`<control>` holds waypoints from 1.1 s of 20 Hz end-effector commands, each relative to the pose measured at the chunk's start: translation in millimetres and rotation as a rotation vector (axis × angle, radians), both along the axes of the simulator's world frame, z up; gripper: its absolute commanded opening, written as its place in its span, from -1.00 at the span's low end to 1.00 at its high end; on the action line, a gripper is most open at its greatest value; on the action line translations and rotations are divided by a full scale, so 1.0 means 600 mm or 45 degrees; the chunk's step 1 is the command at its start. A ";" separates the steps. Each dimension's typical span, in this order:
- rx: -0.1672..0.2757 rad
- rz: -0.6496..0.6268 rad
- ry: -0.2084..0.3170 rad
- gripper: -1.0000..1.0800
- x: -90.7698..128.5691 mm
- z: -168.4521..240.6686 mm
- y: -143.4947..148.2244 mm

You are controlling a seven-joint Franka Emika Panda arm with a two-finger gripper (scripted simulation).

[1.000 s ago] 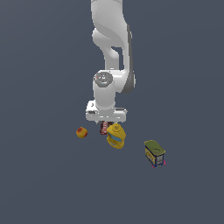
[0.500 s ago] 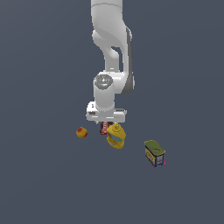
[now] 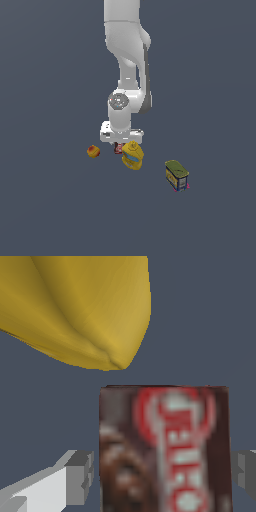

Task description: Pick up a designated object from a clutter of objects.

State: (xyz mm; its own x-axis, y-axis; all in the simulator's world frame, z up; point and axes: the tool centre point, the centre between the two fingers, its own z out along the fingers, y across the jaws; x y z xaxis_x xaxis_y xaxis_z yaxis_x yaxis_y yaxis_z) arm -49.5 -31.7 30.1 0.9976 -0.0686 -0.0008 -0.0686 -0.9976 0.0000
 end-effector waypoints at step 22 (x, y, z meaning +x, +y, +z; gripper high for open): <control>0.000 -0.001 -0.001 -1.00 -0.001 -0.014 -0.002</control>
